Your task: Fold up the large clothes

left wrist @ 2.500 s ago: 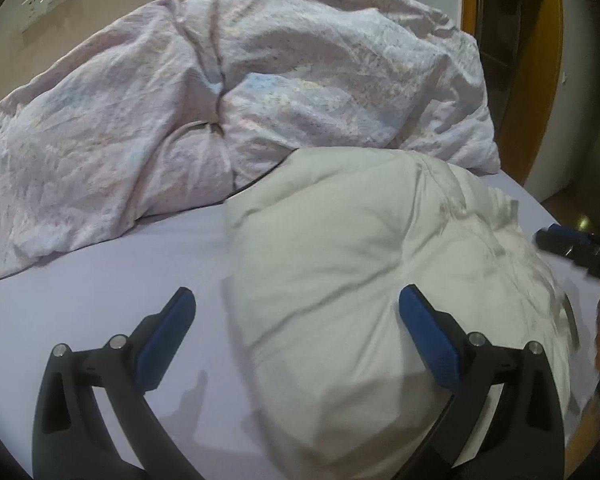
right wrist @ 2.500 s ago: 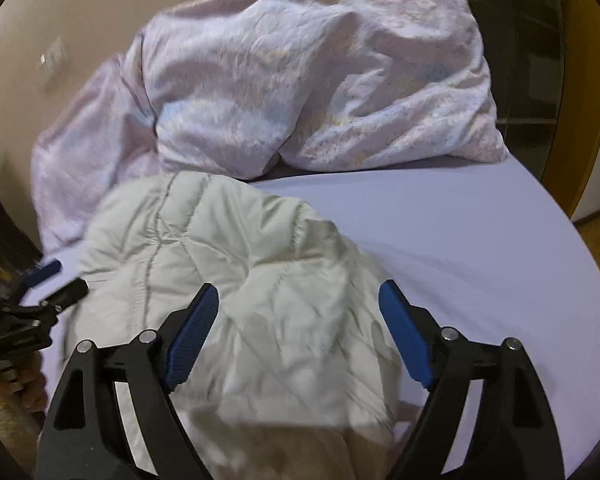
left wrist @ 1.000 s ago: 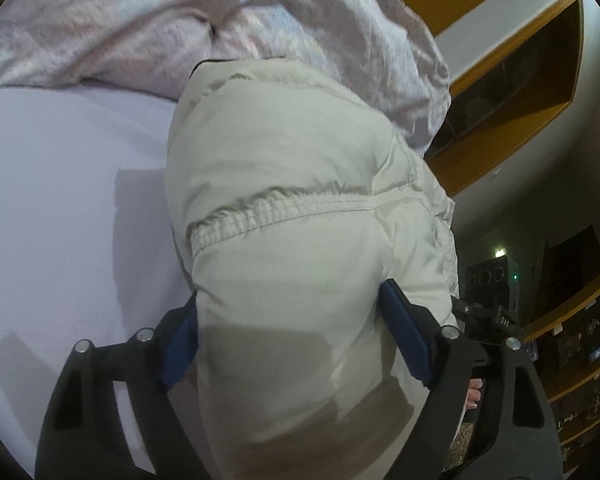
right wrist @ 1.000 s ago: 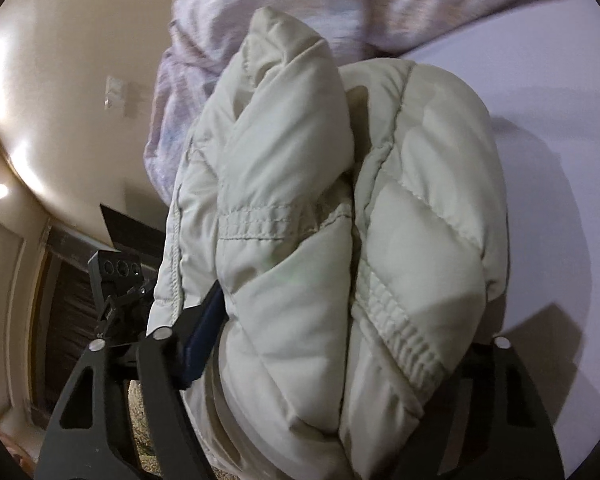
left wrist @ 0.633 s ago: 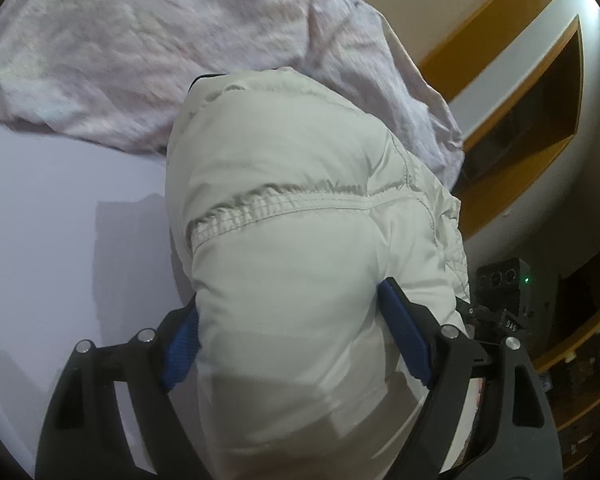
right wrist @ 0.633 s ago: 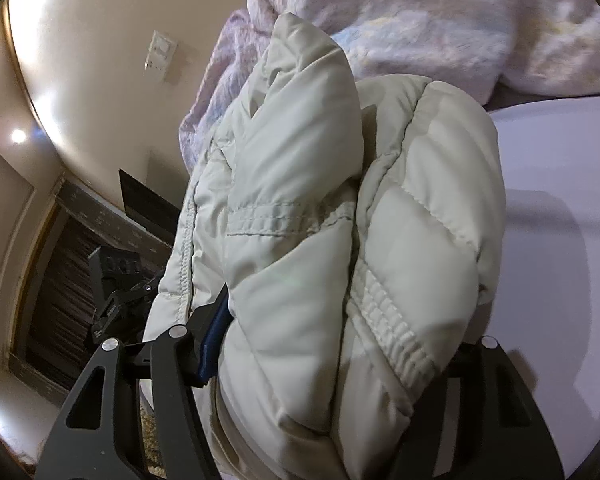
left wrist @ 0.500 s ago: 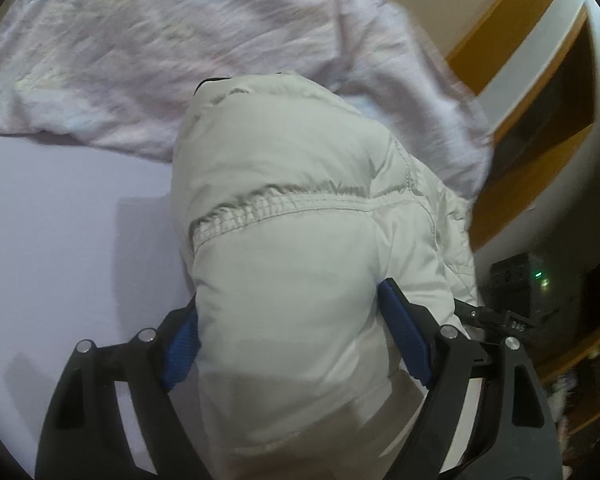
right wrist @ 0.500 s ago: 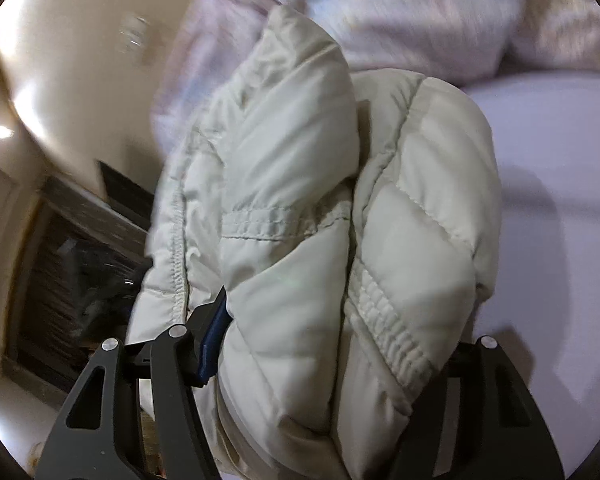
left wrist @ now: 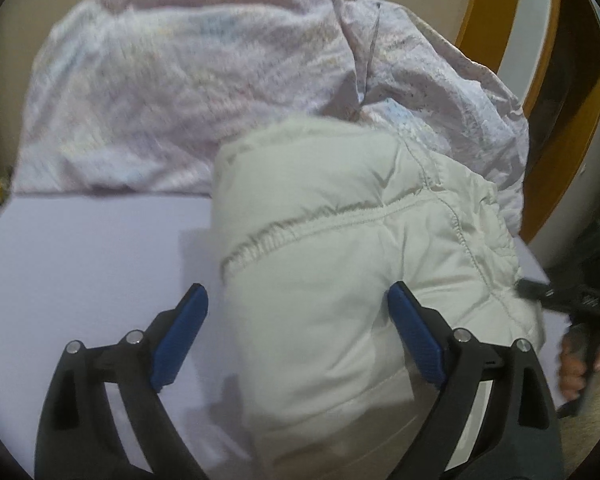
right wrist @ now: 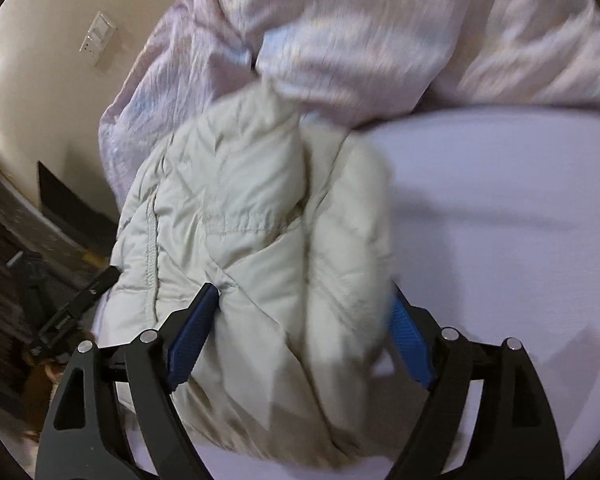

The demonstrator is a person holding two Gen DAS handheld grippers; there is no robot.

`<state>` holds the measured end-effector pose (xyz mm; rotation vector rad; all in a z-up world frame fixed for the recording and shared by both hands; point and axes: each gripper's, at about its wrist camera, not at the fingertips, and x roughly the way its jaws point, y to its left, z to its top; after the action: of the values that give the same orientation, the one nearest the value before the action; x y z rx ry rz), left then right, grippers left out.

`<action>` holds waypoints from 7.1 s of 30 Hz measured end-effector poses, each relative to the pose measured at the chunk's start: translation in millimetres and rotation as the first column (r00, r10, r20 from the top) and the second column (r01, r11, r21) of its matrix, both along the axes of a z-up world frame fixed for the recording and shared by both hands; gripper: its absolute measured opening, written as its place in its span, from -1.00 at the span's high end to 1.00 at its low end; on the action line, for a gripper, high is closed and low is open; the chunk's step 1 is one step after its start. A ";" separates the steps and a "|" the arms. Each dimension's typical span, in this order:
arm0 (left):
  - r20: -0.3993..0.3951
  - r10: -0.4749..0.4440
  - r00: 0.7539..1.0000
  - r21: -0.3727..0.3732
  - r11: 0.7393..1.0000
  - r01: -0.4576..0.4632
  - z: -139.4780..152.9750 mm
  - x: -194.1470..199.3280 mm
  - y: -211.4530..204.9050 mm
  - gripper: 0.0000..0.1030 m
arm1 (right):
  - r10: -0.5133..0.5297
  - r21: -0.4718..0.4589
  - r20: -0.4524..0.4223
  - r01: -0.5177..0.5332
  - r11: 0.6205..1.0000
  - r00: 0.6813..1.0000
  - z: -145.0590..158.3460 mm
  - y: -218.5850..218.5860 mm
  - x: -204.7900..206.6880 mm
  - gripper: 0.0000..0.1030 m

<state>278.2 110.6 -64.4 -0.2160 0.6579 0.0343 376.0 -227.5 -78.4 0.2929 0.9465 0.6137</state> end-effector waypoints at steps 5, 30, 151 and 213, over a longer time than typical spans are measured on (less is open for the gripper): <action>0.011 -0.002 1.000 0.035 0.999 0.002 11.2 1.1 -3.7 -0.76 | -0.056 -0.070 0.194 0.070 0.995 0.979 39.4 -1.9 -13.7 -0.63; -0.022 -0.029 0.999 0.241 0.970 0.034 -8.6 41.9 -47.0 -0.95 | 0.194 -0.420 0.353 -0.031 0.907 0.915 -12.7 97.9 4.8 0.49; -0.057 0.066 0.996 0.056 0.996 -0.063 -13.1 -161.4 -85.5 -0.96 | -0.056 -0.158 0.239 0.096 0.983 0.969 5.7 22.9 -187.1 -0.69; -0.089 0.049 0.995 0.020 0.999 -0.047 -15.2 -192.2 -106.1 -0.96 | -0.061 -0.091 0.234 0.084 0.992 0.970 17.7 18.9 -232.5 -0.69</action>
<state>86.0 4.4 -79.6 -0.2138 0.7413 0.0963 143.5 -208.7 -60.8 0.1615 0.7361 0.5187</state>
